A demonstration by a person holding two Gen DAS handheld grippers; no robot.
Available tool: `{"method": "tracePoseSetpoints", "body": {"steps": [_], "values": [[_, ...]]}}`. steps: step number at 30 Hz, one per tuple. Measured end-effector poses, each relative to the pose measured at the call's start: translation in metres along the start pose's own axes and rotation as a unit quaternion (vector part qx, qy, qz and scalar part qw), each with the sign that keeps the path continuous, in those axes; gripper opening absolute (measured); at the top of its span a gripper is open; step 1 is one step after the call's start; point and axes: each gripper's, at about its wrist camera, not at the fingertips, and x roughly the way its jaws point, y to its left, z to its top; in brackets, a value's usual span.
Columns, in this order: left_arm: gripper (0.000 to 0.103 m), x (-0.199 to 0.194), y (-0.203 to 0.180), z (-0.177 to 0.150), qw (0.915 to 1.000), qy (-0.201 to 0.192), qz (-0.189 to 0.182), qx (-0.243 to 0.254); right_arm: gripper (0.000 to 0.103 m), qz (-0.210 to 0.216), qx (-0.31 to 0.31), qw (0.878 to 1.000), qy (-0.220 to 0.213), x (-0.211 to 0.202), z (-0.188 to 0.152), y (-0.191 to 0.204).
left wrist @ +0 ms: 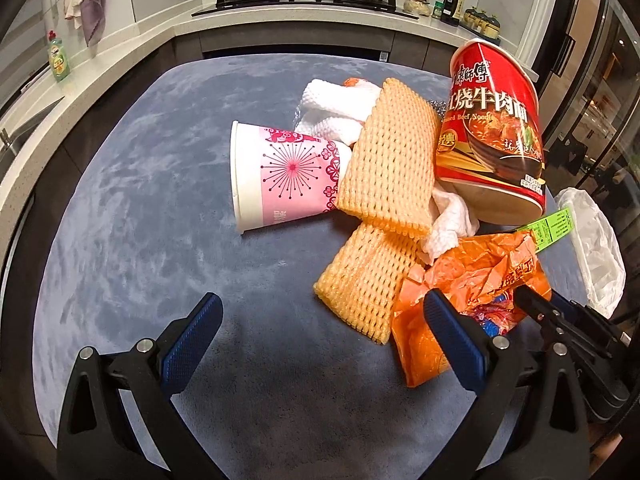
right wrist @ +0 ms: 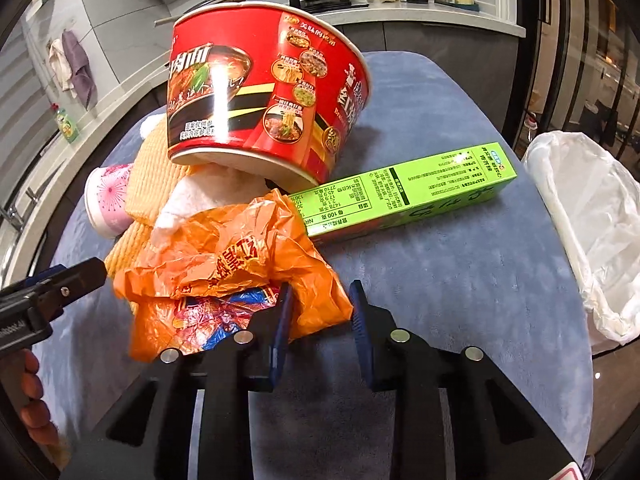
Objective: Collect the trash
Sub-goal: 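Reach the right gripper to the orange wrapper and grasp it, then carry the orange wrapper to the bin and open the right gripper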
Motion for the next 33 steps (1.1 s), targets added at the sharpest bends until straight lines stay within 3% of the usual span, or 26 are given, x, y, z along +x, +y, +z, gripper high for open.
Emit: {"method": "tracePoseSetpoints", "body": {"steps": [1,10,26,33], "values": [[0.096,-0.001,-0.001,0.0,1.0,-0.001,0.0,0.003,0.018,0.002,0.003,1.0,-0.004,-0.003,-0.001,0.0],[0.096,-0.014,-0.018,-0.002,0.9997,-0.011,-0.011,0.021,0.008,0.0,-0.001,1.0,-0.03,-0.037,-0.005,-0.005],[0.096,-0.029,-0.072,0.011,0.9968,-0.011,-0.071,0.034,0.007,-0.02,0.054,0.989,-0.138,-0.129,0.007,-0.067],[0.096,-0.024,-0.096,0.024,0.9954,-0.011,-0.093,0.018,0.007,-0.067,0.106,0.974,-0.188,-0.162,0.012,-0.121]]}}
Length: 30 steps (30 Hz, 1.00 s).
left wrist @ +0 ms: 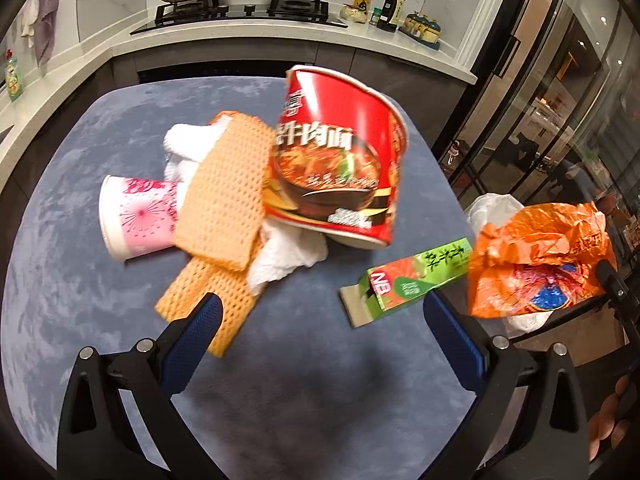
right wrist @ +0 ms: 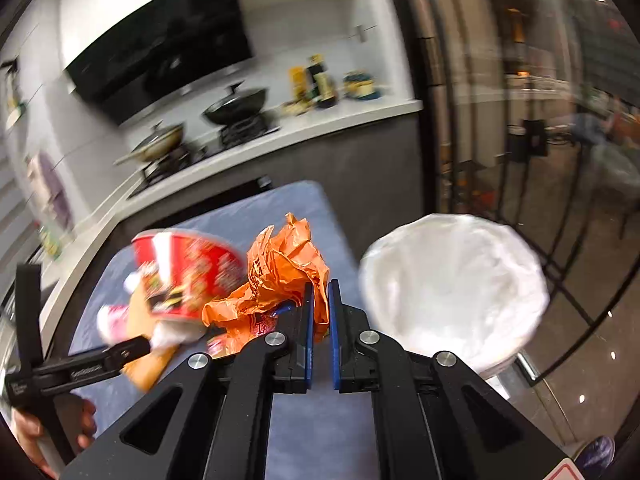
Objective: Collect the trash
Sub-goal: 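Carry the orange wrapper to the bin and open the right gripper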
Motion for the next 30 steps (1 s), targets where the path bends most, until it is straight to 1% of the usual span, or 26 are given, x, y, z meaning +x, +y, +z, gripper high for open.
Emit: {"method": "tracePoseSetpoints", "body": {"steps": [4,5,9,11,13,17,18,19,20,22,24,26,28,30], "values": [[0.095,0.009,-0.012,0.009,0.9999,-0.008,-0.006,-0.006,0.007,-0.042,0.029,0.999,-0.019,0.002,0.011,-0.036],[0.093,0.011,-0.014,0.01,0.9999,-0.011,-0.006,-0.008,0.007,-0.05,0.035,0.998,-0.021,0.003,0.011,-0.043],[0.081,0.023,-0.021,0.016,0.9998,-0.015,-0.002,-0.015,0.007,-0.088,0.06,0.994,-0.027,0.013,0.018,-0.076],[0.077,0.028,-0.025,0.019,0.9997,-0.015,-0.005,-0.019,0.007,-0.102,0.074,0.992,-0.027,0.02,0.021,-0.092],[0.07,0.031,-0.027,0.02,0.9995,-0.019,-0.005,-0.025,0.007,-0.113,0.085,0.99,-0.022,0.031,0.022,-0.108],[0.058,0.036,-0.031,0.02,0.9994,-0.019,-0.007,-0.029,0.007,-0.131,0.093,0.987,-0.004,0.055,0.022,-0.126],[0.049,0.038,-0.031,0.019,0.9994,-0.018,-0.008,-0.03,0.007,-0.132,0.094,0.987,0.001,0.061,0.022,-0.13],[0.044,0.04,-0.031,0.02,0.9993,-0.016,-0.011,-0.03,0.007,-0.135,0.095,0.986,0.007,0.067,0.022,-0.134],[0.036,0.041,-0.031,0.02,0.9994,-0.014,-0.011,-0.031,0.007,-0.137,0.095,0.986,0.013,0.073,0.02,-0.137],[0.026,0.044,-0.029,0.021,0.9992,-0.007,-0.014,-0.036,0.007,-0.136,0.099,0.985,0.023,0.083,0.017,-0.141],[0.02,0.046,-0.029,0.021,0.999,-0.005,-0.02,-0.039,0.007,-0.135,0.101,0.985,0.035,0.092,0.013,-0.144],[0.017,0.044,-0.03,0.02,0.9992,-0.011,-0.015,-0.034,0.007,-0.134,0.102,0.985,0.045,0.101,0.009,-0.145],[0.012,0.04,-0.033,0.021,0.9995,-0.019,-0.01,-0.023,0.007,-0.135,0.102,0.984,0.054,0.108,0.005,-0.145],[0.01,0.037,-0.036,0.021,0.9996,-0.024,-0.007,-0.013,0.007,-0.133,0.103,0.984,0.059,0.113,0.003,-0.146]]}}
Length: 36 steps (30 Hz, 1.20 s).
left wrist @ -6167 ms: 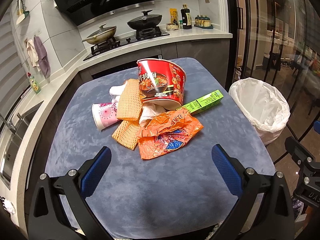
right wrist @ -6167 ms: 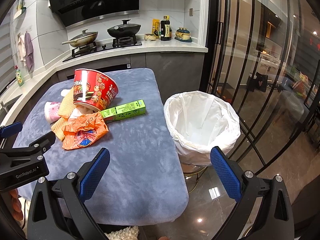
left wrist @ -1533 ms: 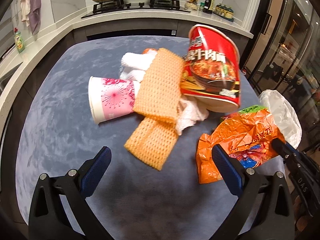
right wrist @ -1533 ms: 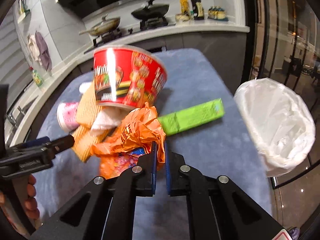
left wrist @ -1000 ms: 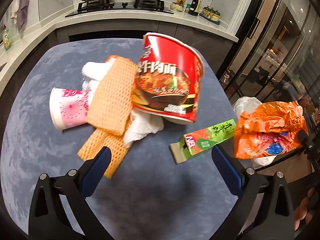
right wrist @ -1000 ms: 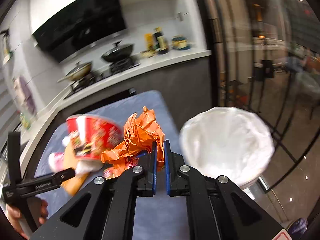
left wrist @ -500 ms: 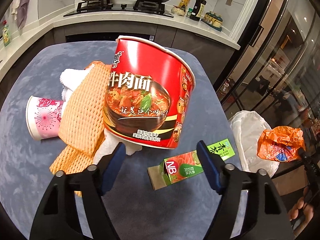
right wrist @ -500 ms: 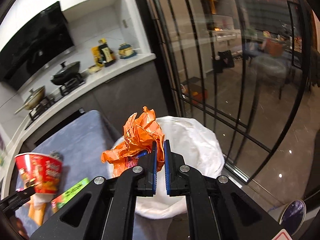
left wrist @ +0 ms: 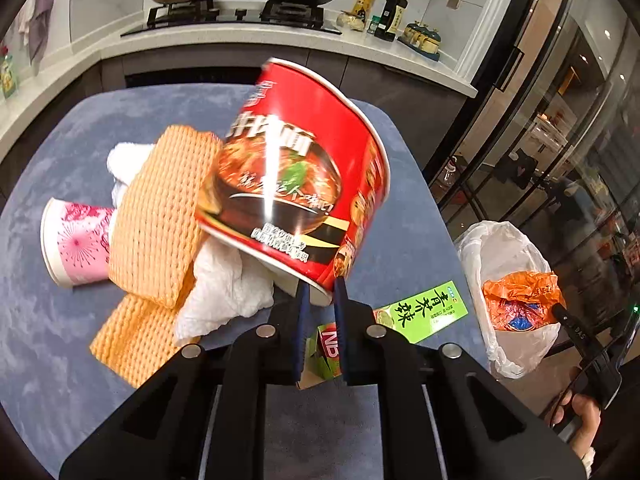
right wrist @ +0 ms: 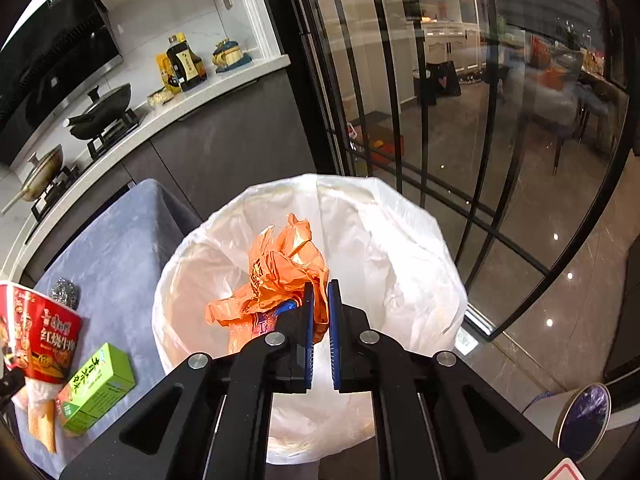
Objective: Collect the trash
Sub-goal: 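Carry the orange wrapper to the bin and open the right gripper, then move the right gripper back and grasp the red noodle bowl rim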
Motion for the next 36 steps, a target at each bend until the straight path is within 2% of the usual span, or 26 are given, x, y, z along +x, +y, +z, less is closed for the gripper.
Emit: {"method": "tracePoseSetpoints", "body": {"steps": [7,12,16,21,23,32,36], "values": [[0.008,-0.012,-0.012,0.002,0.9988,-0.019,-0.003,0.044,0.007,-0.004,0.005,1.0,0.006,0.006,0.0,-0.002],[0.005,-0.027,-0.033,0.007,0.9955,-0.037,-0.019,0.085,0.012,-0.004,0.003,1.0,0.011,0.006,0.001,-0.001],[0.004,-0.037,-0.051,0.012,0.9916,-0.052,-0.037,0.112,0.027,-0.014,-0.003,1.0,0.0,0.0,0.001,0.003],[0.004,-0.048,-0.08,0.017,0.9848,-0.073,-0.062,0.145,0.033,-0.009,0.0,1.0,-0.007,-0.011,0.001,0.001],[0.003,-0.052,-0.087,0.02,0.9831,-0.079,-0.07,0.15,0.039,-0.007,0.001,1.0,-0.012,-0.018,0.001,0.001],[0.0,-0.066,-0.109,0.027,0.9757,-0.099,-0.098,0.169,0.04,0.01,-0.001,1.0,-0.027,-0.046,-0.007,0.005],[0.0,-0.057,-0.131,0.027,0.9722,-0.102,-0.099,0.186,0.043,0.02,0.005,0.999,-0.028,-0.052,-0.013,0.007]]}}
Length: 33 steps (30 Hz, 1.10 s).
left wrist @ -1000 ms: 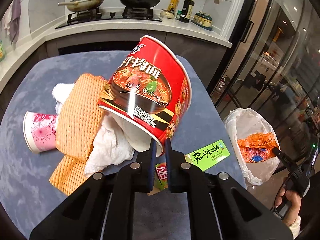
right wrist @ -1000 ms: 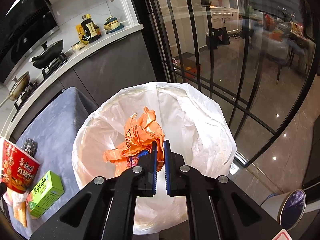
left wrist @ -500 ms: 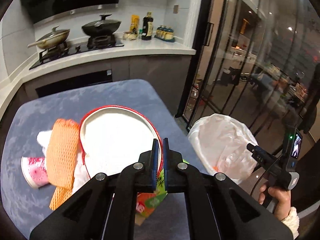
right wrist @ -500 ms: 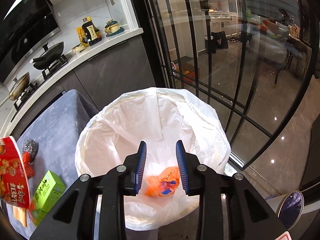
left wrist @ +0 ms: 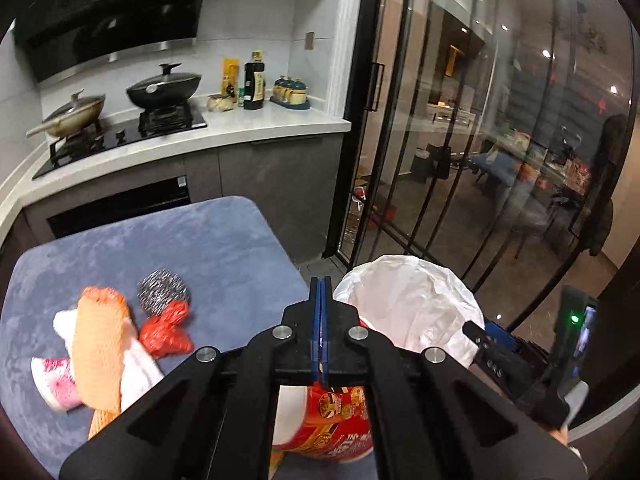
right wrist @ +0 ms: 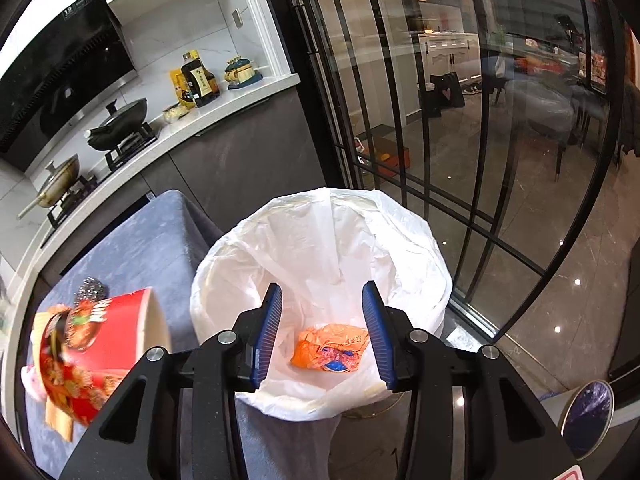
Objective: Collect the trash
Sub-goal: 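Move the right gripper back and grasp the red noodle bowl rim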
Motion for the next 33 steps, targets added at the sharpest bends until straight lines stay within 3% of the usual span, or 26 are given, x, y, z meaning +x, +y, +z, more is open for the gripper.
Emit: {"method": "tracePoseSetpoints", "body": {"steps": [5,9,12,14,16,20,22,24,27,30,33], "values": [[0.0,0.019,0.002,-0.013,0.9988,0.045,-0.01,-0.019,0.043,0.032,0.0,0.999,0.028,-0.002,-0.018,0.007],[0.002,0.014,0.009,-0.023,0.9981,0.055,-0.01,-0.026,0.044,0.058,-0.024,0.997,0.034,-0.013,-0.029,0.024],[0.004,0.012,0.023,-0.033,0.9967,0.07,-0.004,-0.04,0.053,0.084,-0.028,0.995,0.038,-0.02,-0.032,0.035],[0.018,0.011,0.034,-0.039,0.9956,0.077,0.001,-0.053,0.061,0.116,-0.026,0.992,0.046,-0.022,-0.036,0.044],[0.038,0.006,0.047,-0.05,0.9946,0.081,0.01,-0.064,0.062,0.146,-0.024,0.987,0.061,-0.019,-0.041,0.051],[0.048,-0.002,0.061,-0.069,0.9936,0.091,0.018,-0.064,0.068,0.167,-0.018,0.982,0.082,-0.011,-0.051,0.066],[0.058,-0.005,0.065,-0.079,0.9927,0.101,0.022,-0.062,0.071,0.176,-0.015,0.981,0.084,-0.011,-0.053,0.072],[0.059,-0.007,0.068,-0.087,0.9921,0.105,0.021,-0.065,0.074,0.184,-0.011,0.979,0.088,-0.013,-0.054,0.078],[0.068,-0.006,0.071,-0.098,0.9916,0.111,0.021,-0.064,0.076,0.186,-0.014,0.978,0.088,-0.016,-0.056,0.086],[0.08,-0.002,0.069,-0.109,0.9908,0.122,0.003,-0.058,0.077,0.187,-0.014,0.978,0.092,-0.016,-0.06,0.089],[0.084,0.002,0.065,-0.117,0.9916,0.123,-0.003,-0.039,0.077,0.189,-0.008,0.977,0.1,-0.013,-0.064,0.087]]}}
